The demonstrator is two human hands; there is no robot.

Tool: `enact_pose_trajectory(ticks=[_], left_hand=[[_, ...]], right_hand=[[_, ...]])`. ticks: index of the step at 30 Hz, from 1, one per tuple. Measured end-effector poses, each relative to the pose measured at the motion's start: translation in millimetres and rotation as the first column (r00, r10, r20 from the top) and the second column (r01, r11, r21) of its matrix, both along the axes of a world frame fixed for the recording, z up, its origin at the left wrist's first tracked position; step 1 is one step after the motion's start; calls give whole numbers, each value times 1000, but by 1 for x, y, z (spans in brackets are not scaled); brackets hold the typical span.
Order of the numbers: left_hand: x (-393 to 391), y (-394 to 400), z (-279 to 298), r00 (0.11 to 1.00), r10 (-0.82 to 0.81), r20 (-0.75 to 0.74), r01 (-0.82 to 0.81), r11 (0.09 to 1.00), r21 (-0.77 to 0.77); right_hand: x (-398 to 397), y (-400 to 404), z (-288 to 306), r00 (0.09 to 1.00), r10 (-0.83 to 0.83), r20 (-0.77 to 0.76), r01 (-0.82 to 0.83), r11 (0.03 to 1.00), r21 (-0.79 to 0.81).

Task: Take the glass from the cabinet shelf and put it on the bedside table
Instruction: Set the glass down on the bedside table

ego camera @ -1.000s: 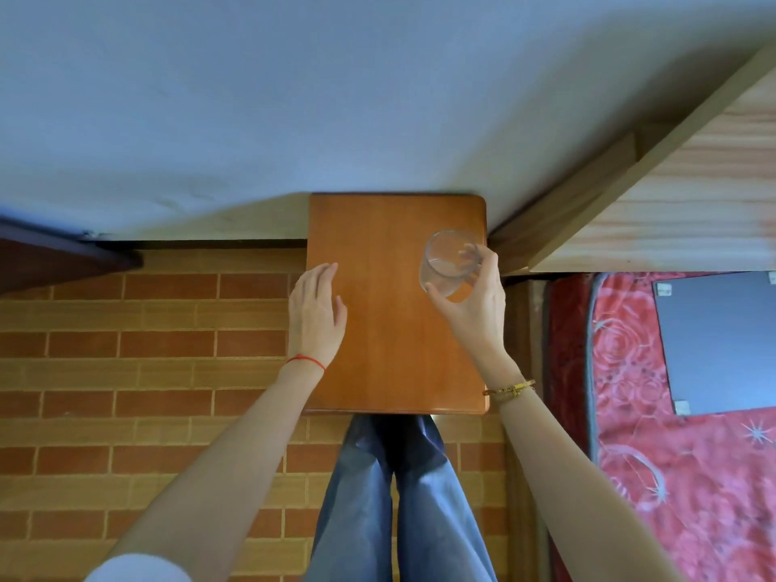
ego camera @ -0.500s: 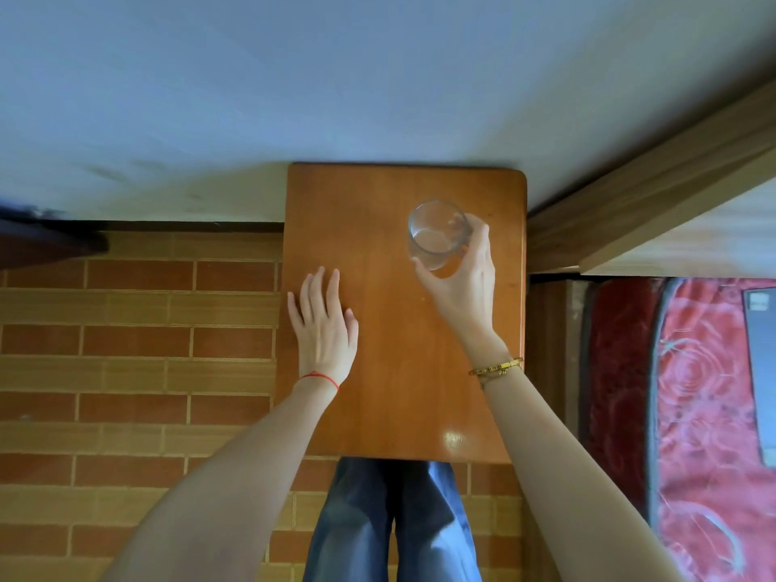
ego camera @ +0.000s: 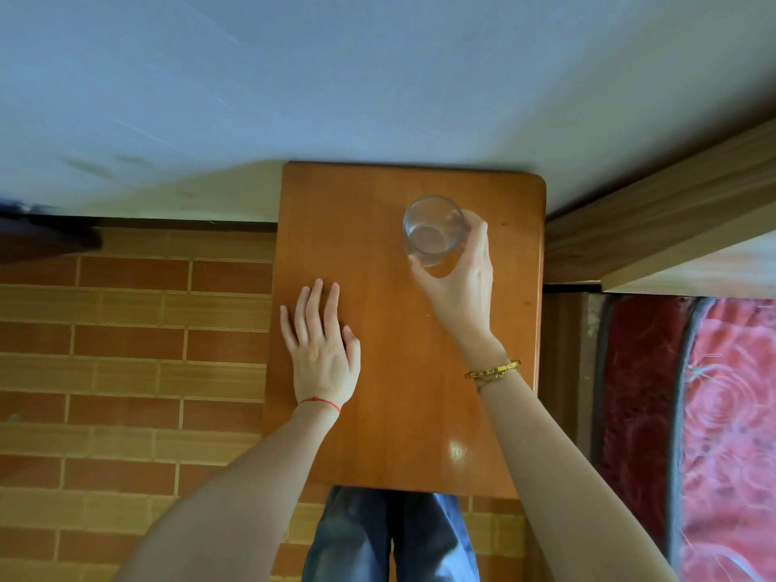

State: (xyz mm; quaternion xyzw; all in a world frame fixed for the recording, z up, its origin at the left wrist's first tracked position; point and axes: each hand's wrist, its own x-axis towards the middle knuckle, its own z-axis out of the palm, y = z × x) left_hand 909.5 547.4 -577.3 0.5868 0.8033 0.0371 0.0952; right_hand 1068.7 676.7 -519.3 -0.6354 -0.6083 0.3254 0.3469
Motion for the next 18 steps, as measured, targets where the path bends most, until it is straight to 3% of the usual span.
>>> enact_pose_trajectory(ticks=[12,18], left_hand=[[0,-1,-1,1000,-4,-27,5,1000,16],[3,-1,6,999,-30,-44,30,1000,3]], right_hand=[[5,-5,-11,999,39,18,-39,999,5],[19,-13,1,985,127,113,-110,984,-141]])
